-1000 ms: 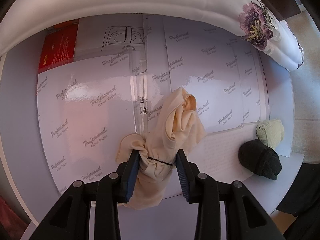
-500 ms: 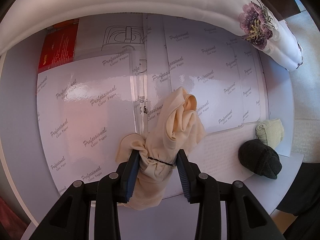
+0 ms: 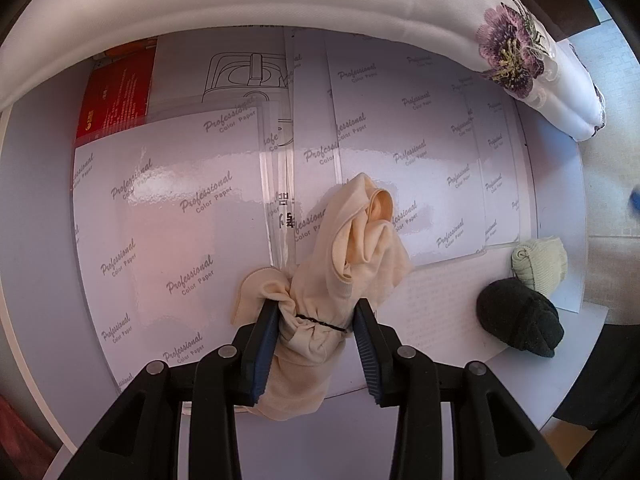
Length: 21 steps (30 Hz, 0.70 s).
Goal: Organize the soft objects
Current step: 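Move the open right tool back into the drawer toward the pale green sock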
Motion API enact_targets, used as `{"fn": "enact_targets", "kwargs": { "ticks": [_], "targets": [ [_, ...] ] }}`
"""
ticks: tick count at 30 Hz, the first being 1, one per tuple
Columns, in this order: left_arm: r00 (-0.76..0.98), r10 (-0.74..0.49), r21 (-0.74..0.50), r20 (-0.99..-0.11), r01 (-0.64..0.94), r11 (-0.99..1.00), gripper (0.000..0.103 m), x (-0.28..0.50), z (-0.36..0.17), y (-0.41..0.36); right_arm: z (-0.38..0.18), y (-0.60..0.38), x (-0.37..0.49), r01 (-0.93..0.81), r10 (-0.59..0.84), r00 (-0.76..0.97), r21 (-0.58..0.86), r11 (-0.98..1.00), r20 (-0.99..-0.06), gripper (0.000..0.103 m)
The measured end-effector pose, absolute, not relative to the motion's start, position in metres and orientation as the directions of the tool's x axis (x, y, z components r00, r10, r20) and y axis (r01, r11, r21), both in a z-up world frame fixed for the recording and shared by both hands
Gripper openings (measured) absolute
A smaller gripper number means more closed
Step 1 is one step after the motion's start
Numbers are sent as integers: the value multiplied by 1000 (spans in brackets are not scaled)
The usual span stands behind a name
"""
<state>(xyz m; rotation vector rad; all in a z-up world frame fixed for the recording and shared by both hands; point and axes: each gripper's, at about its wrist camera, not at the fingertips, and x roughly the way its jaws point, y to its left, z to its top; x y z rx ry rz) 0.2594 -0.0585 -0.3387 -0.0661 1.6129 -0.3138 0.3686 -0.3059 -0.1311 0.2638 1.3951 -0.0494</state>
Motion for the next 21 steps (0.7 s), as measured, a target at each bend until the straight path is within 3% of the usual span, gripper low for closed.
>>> {"fn": "enact_targets", "kwargs": {
  "ticks": [10, 15, 21],
  "targets": [
    [-73, -231, -240, -970, 150, 959, 38, 260, -339, -59, -197, -311, 353, 212, 55, -132, 26, 977, -990, 78],
    [-75, -231, -240, -970, 151, 959, 38, 260, -339, -60, -212, -312, 350, 216, 24, -197, -20, 976, -980, 91],
    [-76, -233, -242, -970, 151, 958, 38, 261, -339, -59, -234, -314, 351, 239, 35, -245, -26, 971, -969, 97]
  ]
}}
